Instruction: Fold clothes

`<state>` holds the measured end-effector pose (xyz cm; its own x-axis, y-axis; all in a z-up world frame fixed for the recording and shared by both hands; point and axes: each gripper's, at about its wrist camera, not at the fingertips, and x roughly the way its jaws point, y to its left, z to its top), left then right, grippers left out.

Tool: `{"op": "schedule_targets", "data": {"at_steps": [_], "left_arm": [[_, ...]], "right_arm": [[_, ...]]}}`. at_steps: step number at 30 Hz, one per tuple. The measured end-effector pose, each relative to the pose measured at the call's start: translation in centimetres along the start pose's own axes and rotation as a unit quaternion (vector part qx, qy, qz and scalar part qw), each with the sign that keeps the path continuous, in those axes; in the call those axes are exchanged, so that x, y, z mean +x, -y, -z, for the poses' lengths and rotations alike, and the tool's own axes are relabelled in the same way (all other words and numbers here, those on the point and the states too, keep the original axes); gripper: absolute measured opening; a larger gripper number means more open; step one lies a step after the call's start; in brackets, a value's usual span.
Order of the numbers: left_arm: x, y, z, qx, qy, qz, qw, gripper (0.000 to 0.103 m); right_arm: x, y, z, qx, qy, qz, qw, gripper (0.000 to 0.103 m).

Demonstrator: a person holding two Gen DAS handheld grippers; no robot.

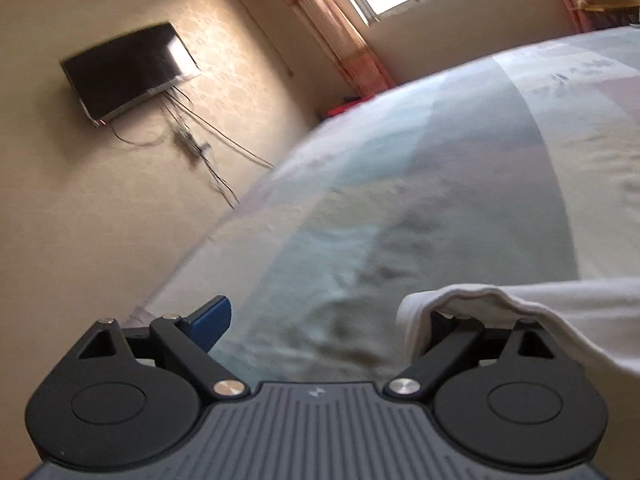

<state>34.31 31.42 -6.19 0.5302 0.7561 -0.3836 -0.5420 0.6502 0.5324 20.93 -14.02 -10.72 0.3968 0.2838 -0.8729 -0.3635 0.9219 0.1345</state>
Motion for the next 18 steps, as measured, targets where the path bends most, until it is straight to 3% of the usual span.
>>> {"op": "schedule_targets", "data": {"at_steps": [4,8,13,16,18], "left_arm": [[-0.3,-0.6,0.0,0.01,0.037,0.009,0.9992,0.094],[1.1,0.1,2.6,0.033,-0.017,0.055,0.9978,0.094],[3.3,-0.6,5.5,-0.029,-0.08,0.09,0.9923,0.094],[4.2,-1.4,5.7,-0.055,-0.099,0.079,0.9904,0.095],[4.3,-2.3,5.4,-0.054,-0.088,0.054,0.9932,0.095]], "right_arm": [[0.3,-0.2,0.0,-0.001,-0.004,0.001,1.0,0.103],[0.6,-0.5,0.1,-0.004,-0.009,0.0,1.0,0.103],[0.9,-1.0,0.1,-0.014,-0.016,0.002,1.0,0.103],[0.8,-1.0,0.0,-0.014,-0.016,0.005,1.0,0.103],[0.9,-0.9,0.0,-0.011,-0.018,0.008,1.0,0.103]]}}
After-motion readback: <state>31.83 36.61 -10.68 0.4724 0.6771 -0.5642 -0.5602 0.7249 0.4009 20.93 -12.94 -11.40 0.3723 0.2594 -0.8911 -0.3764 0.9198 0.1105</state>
